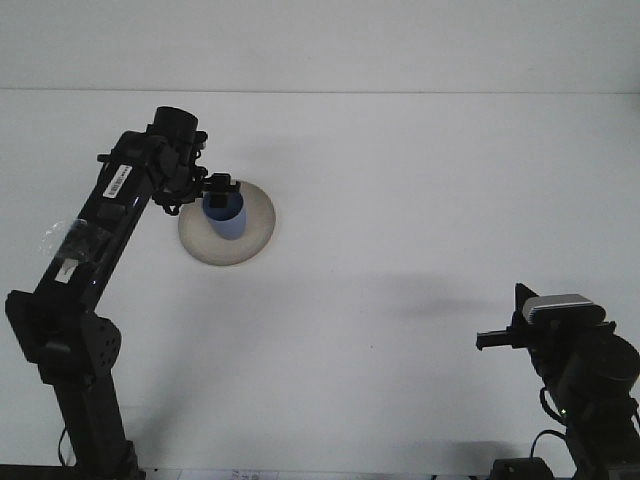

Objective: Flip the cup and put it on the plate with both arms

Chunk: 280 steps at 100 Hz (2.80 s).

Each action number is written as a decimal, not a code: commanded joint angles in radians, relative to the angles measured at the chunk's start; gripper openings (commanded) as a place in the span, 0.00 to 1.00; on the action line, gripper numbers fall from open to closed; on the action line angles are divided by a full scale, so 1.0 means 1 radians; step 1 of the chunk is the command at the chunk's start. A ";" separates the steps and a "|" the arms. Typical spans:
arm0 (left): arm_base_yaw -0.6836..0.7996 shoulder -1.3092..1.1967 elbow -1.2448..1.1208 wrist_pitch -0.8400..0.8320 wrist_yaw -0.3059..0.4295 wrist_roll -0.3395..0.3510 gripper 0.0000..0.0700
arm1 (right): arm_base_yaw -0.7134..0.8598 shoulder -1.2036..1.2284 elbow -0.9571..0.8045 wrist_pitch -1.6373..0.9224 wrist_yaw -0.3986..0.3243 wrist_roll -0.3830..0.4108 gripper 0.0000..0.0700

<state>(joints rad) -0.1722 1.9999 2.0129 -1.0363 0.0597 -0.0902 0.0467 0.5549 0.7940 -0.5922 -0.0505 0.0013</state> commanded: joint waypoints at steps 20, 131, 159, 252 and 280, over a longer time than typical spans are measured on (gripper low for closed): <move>0.000 -0.206 0.030 0.050 0.002 -0.002 0.56 | 0.002 0.002 0.010 0.012 0.032 0.005 0.00; -0.026 -1.658 -1.315 0.562 -0.091 -0.096 0.01 | 0.002 0.002 0.010 0.016 0.032 0.006 0.00; -0.026 -1.663 -1.310 0.572 -0.102 -0.056 0.02 | 0.002 0.002 0.010 0.016 0.032 0.006 0.00; 0.129 -1.950 -1.799 0.948 -0.110 -0.016 0.02 | 0.002 0.002 0.010 0.016 0.032 0.006 0.00; 0.129 -1.997 -1.915 1.027 -0.056 -0.013 0.02 | 0.002 0.002 0.011 0.024 0.032 0.006 0.00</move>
<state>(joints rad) -0.0441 0.0059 0.1005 -0.0532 0.0021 -0.0990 0.0467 0.5545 0.7940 -0.5846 -0.0219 0.0013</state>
